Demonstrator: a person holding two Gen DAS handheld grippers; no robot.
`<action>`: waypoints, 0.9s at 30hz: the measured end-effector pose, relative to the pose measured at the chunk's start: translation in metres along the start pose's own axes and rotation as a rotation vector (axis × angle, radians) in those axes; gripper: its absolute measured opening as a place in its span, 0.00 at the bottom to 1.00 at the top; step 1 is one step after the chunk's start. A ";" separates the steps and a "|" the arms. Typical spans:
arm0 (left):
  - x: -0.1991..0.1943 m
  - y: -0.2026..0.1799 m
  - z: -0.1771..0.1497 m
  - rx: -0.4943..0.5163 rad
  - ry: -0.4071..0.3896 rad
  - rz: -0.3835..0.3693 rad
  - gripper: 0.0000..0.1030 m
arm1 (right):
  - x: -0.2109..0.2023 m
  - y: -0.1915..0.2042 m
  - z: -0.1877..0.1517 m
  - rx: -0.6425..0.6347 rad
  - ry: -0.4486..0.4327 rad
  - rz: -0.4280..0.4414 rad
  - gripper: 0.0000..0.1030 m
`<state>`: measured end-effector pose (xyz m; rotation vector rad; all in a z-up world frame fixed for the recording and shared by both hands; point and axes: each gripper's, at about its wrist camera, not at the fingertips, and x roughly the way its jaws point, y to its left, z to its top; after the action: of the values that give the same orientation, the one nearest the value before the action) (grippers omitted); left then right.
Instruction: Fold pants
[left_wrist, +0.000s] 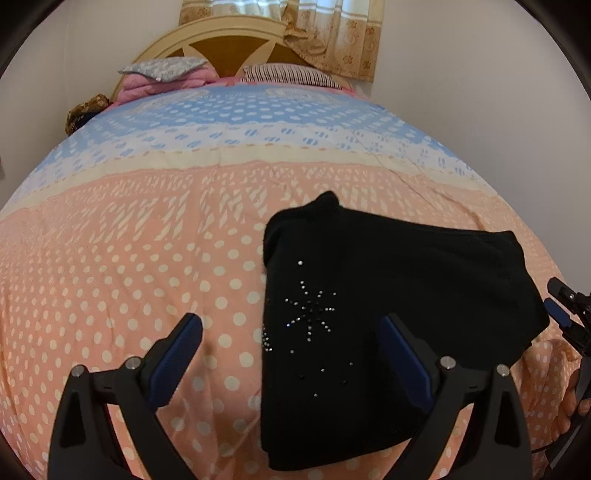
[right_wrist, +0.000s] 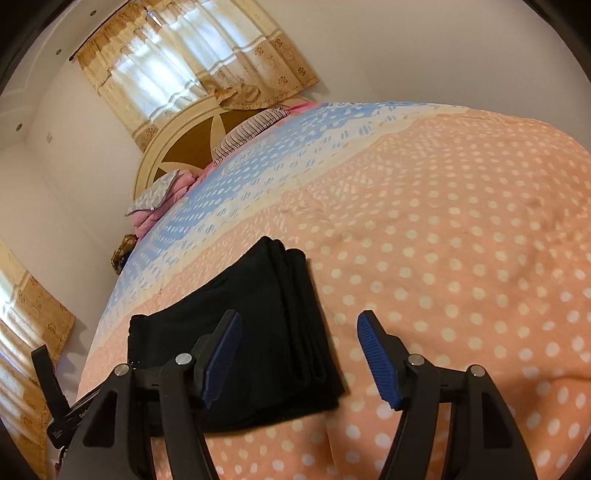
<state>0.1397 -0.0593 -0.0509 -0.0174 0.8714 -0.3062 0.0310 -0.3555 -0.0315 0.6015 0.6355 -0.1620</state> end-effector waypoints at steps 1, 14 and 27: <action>0.001 0.000 0.000 -0.001 -0.001 0.002 0.96 | 0.003 0.000 0.001 -0.003 0.004 -0.003 0.65; 0.016 0.000 -0.003 -0.016 0.046 -0.018 0.96 | 0.037 -0.002 -0.009 -0.006 0.051 -0.027 0.65; 0.025 0.003 -0.008 -0.091 0.088 -0.078 0.97 | 0.044 0.030 -0.031 -0.171 0.063 -0.048 0.66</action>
<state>0.1493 -0.0628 -0.0751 -0.1236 0.9727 -0.3417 0.0598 -0.3117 -0.0638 0.4277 0.7172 -0.1326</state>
